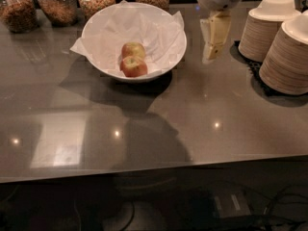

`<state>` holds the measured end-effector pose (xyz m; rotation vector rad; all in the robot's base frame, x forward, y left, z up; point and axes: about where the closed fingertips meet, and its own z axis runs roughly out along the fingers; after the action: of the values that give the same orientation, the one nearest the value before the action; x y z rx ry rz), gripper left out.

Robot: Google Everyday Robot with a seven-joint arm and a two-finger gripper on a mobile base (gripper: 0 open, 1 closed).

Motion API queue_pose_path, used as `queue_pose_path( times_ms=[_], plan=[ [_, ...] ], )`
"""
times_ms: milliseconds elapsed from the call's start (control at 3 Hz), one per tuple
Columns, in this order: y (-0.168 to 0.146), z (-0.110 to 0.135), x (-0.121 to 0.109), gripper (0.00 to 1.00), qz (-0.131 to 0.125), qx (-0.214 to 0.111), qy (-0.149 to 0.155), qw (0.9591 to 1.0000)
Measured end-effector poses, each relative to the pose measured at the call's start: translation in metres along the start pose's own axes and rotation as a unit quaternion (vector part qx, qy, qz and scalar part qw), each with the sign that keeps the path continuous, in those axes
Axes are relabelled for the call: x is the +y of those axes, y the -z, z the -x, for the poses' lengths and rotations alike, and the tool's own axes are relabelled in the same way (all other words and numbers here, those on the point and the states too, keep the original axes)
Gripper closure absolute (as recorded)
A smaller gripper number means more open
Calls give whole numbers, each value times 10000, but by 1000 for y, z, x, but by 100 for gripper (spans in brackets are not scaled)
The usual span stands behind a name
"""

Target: Pick apple from white bowl

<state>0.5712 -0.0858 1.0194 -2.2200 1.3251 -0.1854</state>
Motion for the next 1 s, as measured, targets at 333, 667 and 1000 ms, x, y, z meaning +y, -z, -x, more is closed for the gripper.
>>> queue_pose_path(
  times_ms=[333, 667, 1000],
  plan=[
    [-23, 20, -29, 0, 236, -407, 996, 9939],
    [-28, 29, -43, 0, 248, -552, 1449, 9876],
    [-34, 30, -46, 0, 211, -557, 1528, 9865]
  ],
)
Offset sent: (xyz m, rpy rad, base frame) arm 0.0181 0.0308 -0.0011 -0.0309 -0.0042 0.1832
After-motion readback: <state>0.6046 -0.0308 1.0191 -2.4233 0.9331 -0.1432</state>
